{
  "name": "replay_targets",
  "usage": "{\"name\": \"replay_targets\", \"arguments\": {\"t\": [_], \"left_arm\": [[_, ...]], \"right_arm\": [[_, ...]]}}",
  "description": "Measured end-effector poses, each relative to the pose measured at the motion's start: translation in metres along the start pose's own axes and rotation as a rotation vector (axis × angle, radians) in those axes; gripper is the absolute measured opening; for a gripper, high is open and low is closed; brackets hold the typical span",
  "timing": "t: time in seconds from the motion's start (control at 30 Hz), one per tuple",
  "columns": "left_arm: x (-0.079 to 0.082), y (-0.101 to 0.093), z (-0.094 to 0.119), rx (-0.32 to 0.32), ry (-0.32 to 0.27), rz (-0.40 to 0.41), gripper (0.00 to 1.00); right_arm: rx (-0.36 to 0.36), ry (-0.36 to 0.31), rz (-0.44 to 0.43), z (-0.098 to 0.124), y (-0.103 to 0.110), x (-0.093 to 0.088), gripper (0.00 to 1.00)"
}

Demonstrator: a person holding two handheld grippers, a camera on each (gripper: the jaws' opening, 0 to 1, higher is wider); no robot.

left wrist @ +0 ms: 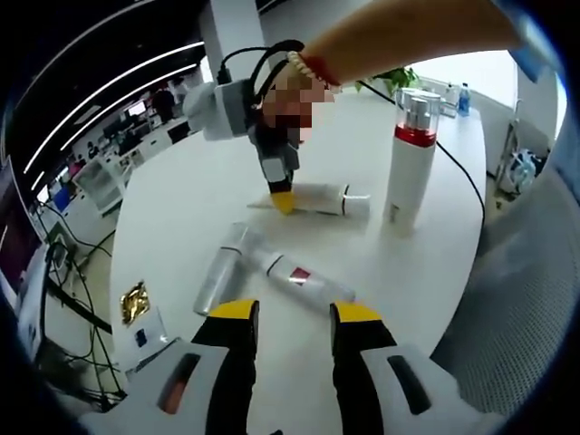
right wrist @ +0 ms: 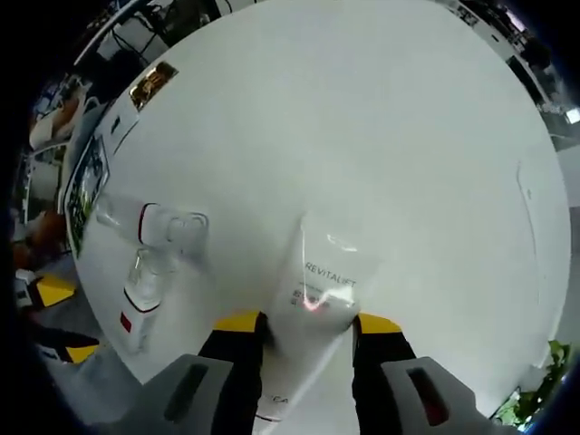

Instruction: Arrange the skincare products in the storage area until every visible bottle or jar stands upright without overlapping.

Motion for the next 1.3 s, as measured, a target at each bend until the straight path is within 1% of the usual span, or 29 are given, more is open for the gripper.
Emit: {"name": "replay_targets", "arguments": {"t": [0.2, 0.3, 0.37, 0.47, 0.53, 0.67, 0.73, 0.8, 0.87, 0.97, 1.03, 1.1, 1.13, 1.27, 1.3], "left_arm": [[0.0, -0.001, -0.001, -0.011, 0.006, 0.009, 0.3], [0.002, -0.002, 0.001, -0.014, -0.006, 0.013, 0.3], [0.003, -0.002, 0.001, -0.014, -0.008, 0.024, 0.31], [0.003, -0.001, 0.0, -0.01, -0.007, 0.033, 0.3], [0.002, -0.001, 0.0, -0.012, -0.001, 0.034, 0.3], [0.002, -0.004, -0.001, -0.019, 0.004, 0.024, 0.3], [0.001, -0.004, -0.001, -0.023, 0.01, 0.018, 0.3], [0.0, -0.005, -0.002, -0.028, 0.02, 0.019, 0.3], [0.0, -0.004, -0.001, -0.027, 0.02, 0.021, 0.3], [0.004, -0.002, 0.001, -0.026, -0.004, 0.04, 0.3], [0.004, -0.002, 0.002, -0.025, -0.009, 0.049, 0.3], [0.004, -0.002, 0.001, -0.023, -0.009, 0.052, 0.3], [0.004, -0.002, 0.001, -0.023, -0.008, 0.051, 0.3], [0.003, -0.004, 0.0, -0.032, -0.001, 0.052, 0.3], [0.002, -0.005, 0.0, -0.036, 0.004, 0.052, 0.3]], "right_arm": [[-0.002, -0.027, 0.004, 0.001, 0.0, -0.003, 0.36], [-0.004, -0.046, -0.001, 0.001, 0.0, -0.005, 0.34], [-0.008, -0.073, -0.007, 0.001, -0.001, -0.007, 0.31], [-0.012, -0.1, 0.002, 0.002, 0.0, -0.012, 0.28], [-0.012, -0.124, -0.002, 0.002, 0.0, -0.014, 0.27], [-0.014, -0.144, -0.005, 0.001, 0.001, -0.015, 0.26], [-0.007, -0.158, 0.008, 0.001, 0.0, -0.017, 0.27], [-0.001, -0.187, 0.008, 0.002, 0.0, -0.021, 0.27], [0.025, -0.186, -0.014, 0.004, -0.001, -0.024, 0.26], [0.054, -0.22, -0.036, 0.009, -0.004, -0.026, 0.25], [0.062, -0.25, -0.038, 0.013, -0.002, -0.029, 0.25], [0.06, -0.294, -0.036, 0.017, 0.0, -0.031, 0.25], [0.066, -0.316, -0.03, 0.019, 0.001, -0.033, 0.24], [0.07, -0.372, 0.012, 0.026, 0.007, -0.041, 0.24], [0.067, -0.419, 0.039, 0.03, 0.01, -0.044, 0.24]]}}
Point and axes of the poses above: the point that each gripper's makers call its tool centre point, and the gripper's own axes: z roughly backward along the fingers, y roughly to its left, x roughly out of its top, the point moved 9 cm from there along z, roughly backward along the fingers, and after that the axes turned 15 degrees about x, right-handed, at the moved point
